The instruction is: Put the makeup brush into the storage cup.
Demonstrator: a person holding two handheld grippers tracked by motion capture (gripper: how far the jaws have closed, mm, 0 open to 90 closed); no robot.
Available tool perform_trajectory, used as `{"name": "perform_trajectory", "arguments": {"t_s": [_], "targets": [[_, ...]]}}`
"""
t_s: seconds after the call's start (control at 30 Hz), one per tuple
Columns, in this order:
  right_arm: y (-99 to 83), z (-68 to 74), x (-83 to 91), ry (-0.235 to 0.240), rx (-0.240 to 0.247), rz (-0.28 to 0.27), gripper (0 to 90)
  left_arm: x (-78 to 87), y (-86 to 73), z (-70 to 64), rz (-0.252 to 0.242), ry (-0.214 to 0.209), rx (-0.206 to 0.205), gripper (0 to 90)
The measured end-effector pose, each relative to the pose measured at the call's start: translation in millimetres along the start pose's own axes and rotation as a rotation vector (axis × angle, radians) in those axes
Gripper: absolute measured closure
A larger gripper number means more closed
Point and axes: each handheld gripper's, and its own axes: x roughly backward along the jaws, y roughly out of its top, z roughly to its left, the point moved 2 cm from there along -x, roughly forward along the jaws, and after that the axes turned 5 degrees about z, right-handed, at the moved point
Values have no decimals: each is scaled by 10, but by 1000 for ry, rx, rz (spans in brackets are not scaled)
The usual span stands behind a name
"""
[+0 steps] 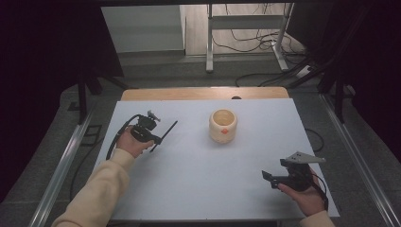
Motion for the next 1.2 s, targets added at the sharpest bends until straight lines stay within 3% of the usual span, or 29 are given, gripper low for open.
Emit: {"name": "perform_trajectory", "arguments": {"t_s": [0.57,0.8,1.2], "targets": [[-5,-10,-9,-4,1,5,118,61,-66,-97,-14,-20,-35,840],[-7,-13,-11,-4,-1,6,118,106,-94,-157,-34,-60,-49,840],[-3,-9,-8,-7,1,3,119,129,-185,-263,-53,-68,-82,840]]}}
